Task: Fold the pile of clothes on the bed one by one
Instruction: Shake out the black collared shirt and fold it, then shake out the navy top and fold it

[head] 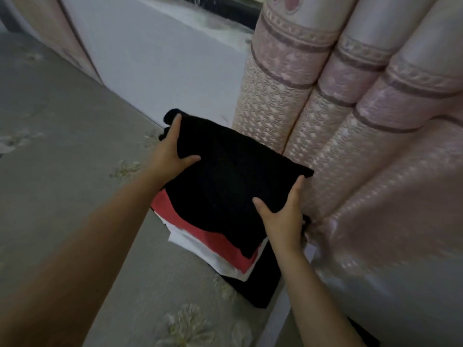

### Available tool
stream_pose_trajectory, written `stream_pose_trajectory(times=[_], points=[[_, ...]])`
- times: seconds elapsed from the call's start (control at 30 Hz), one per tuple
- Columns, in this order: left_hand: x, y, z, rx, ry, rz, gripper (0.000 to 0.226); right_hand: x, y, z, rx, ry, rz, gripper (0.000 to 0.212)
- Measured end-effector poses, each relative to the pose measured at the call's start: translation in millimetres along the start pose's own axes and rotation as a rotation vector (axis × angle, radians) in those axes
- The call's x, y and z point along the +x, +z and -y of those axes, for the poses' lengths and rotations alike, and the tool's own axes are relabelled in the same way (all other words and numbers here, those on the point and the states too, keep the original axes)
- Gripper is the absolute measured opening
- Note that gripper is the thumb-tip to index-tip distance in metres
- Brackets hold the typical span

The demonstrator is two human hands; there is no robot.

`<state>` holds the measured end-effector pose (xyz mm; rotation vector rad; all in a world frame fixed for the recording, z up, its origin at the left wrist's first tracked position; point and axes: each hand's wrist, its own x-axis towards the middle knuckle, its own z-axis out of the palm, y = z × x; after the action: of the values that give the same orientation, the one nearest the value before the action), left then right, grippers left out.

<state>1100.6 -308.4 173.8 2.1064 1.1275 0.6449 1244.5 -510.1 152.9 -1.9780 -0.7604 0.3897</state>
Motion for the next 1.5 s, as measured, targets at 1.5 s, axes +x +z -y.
stream_pose_trajectory(times=[1.5], points=[[-600.9,-125.6,-23.0,0.668,-1.552,-0.649,0.054,-380.5,146.0,157.9,-0.481,-1.589,1.180,0.065]])
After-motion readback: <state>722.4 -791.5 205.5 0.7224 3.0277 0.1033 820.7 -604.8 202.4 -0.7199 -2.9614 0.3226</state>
